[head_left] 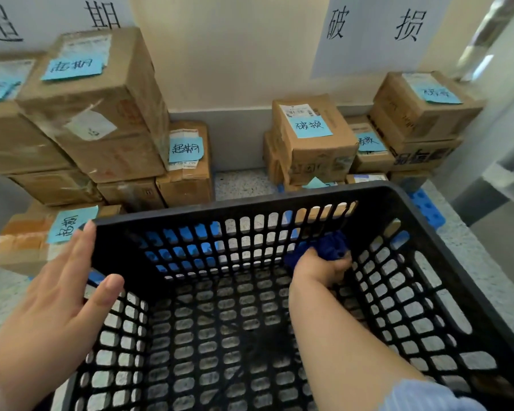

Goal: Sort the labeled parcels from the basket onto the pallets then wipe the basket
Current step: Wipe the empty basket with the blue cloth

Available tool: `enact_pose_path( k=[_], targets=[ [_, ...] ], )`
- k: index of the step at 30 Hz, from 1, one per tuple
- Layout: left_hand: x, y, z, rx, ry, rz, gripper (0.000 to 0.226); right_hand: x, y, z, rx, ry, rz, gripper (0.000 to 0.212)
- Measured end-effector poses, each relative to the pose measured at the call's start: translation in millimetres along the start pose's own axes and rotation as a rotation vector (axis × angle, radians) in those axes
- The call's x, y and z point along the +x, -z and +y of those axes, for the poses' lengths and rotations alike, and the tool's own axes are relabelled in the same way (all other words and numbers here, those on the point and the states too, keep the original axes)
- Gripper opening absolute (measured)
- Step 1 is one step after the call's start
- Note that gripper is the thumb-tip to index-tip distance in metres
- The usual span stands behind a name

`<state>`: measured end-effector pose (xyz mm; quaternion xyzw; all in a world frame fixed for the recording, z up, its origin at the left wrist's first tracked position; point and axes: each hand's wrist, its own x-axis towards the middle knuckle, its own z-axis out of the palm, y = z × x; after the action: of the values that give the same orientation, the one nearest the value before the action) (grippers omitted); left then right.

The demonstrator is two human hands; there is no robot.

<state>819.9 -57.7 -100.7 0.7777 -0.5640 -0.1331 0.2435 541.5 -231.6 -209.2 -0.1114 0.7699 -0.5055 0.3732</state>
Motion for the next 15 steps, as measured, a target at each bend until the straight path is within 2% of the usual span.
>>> enact_pose_path(
  k=[4,9,11,15],
  targets=[
    [-4,8,21,0.018,0.008,-0.030,0.070,-28,-18,12,-0.046,-0.057,0.004,0.058],
    [-6,11,28,0.056,0.015,-0.040,0.082,-71,-34,35,-0.159,-0.063,-0.099,0.045],
    [-7,13,28,0.046,0.037,-0.067,0.086,-102,-43,50,-0.205,-0.120,-0.229,0.040],
    [-9,13,27,-0.047,0.057,-0.050,0.081,-175,-61,79,-0.270,-0.214,-0.620,0.042]
  ],
)
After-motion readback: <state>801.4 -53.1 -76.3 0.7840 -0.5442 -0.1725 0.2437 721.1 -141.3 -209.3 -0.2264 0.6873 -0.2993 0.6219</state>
